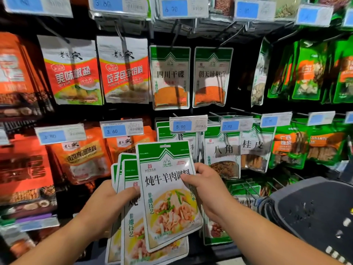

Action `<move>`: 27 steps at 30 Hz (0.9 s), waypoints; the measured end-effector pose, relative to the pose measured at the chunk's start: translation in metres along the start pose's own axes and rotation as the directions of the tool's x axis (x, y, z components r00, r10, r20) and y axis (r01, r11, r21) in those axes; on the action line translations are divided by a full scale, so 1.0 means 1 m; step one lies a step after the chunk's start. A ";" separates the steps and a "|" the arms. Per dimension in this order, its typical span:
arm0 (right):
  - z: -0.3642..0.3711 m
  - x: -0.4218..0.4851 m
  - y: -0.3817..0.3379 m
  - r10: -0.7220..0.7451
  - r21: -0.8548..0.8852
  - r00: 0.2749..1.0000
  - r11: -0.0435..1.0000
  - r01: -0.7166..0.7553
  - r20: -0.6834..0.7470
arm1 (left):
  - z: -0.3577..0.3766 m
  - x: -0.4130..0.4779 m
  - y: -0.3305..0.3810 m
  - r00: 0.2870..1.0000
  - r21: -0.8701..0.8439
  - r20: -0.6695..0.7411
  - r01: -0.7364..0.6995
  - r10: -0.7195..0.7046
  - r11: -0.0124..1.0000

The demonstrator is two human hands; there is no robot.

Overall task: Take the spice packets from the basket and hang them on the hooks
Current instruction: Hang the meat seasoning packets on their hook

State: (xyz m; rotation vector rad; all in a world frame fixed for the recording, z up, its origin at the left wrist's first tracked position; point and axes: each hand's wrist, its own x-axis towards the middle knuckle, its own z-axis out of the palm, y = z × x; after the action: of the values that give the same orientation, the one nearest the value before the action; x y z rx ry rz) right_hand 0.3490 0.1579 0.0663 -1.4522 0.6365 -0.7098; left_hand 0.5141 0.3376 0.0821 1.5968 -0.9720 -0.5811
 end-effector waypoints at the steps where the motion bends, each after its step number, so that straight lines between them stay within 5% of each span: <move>1: -0.002 0.001 0.000 0.005 -0.013 1.000 1.000 -0.005 -0.007 | -0.001 0.000 0.000 1.000 -0.030 -0.007 0.005 -0.005 1.000; 7: -0.031 0.012 0.003 0.044 -0.067 0.987 0.996 -0.055 -0.155 | -0.014 0.009 0.003 0.991 -0.036 -0.110 -0.083 0.079 0.996; 13: -0.060 0.020 -0.005 -0.069 -0.102 0.959 0.994 0.043 -0.275 | -0.028 0.018 0.003 0.973 -0.095 -0.179 -0.166 0.147 0.982; 27: -0.031 0.045 -0.011 -0.128 -0.089 0.937 0.991 0.104 -0.326 | -0.022 0.039 0.004 0.964 -0.159 -0.157 -0.239 0.214 0.958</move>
State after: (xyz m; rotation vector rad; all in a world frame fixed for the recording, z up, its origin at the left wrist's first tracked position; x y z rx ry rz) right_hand 0.3544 0.1034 0.0782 -1.4564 0.8451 -1.0474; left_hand 0.5513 0.3174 0.0966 1.3273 -0.9563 -0.3807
